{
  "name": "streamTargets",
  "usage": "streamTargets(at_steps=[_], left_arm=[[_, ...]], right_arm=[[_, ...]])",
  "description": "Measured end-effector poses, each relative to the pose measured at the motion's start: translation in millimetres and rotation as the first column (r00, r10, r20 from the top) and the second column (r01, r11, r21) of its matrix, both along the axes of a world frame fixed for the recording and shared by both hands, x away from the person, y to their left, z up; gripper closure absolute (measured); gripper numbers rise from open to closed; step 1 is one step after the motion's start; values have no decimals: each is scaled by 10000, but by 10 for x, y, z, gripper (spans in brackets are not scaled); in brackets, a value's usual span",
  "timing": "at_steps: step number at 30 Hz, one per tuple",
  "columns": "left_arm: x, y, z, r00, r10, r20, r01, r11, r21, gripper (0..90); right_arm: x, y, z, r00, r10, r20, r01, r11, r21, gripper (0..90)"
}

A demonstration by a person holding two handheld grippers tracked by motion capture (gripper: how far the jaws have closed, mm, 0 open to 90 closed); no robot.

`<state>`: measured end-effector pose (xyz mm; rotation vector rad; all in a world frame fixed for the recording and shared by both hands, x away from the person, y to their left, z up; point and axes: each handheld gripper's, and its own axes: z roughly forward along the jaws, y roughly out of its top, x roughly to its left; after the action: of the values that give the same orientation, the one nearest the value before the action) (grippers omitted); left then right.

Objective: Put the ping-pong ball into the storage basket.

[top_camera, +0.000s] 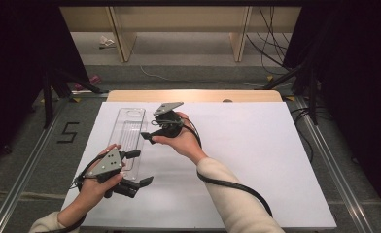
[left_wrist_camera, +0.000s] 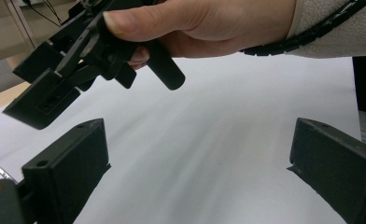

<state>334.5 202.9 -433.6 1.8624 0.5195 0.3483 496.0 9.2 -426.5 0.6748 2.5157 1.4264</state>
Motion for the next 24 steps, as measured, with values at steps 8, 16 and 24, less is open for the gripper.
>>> streamTargets(at_steps=[8,16,24], left_arm=[[0,1,1,10000,10,3,-10,10000,-7,40],[2,6,1,10000,12,-3,-12,10000,11,40],[3,8,0,10000,58,-4,-58,10000,5,40]], right_arm=[[-27,-185,19,9996,-288,14,288,9996,-5,161],[-69,-388,35,9983,-588,24,588,9983,37,161],[-99,-599,30,9957,-928,-22,928,9957,35,161]])
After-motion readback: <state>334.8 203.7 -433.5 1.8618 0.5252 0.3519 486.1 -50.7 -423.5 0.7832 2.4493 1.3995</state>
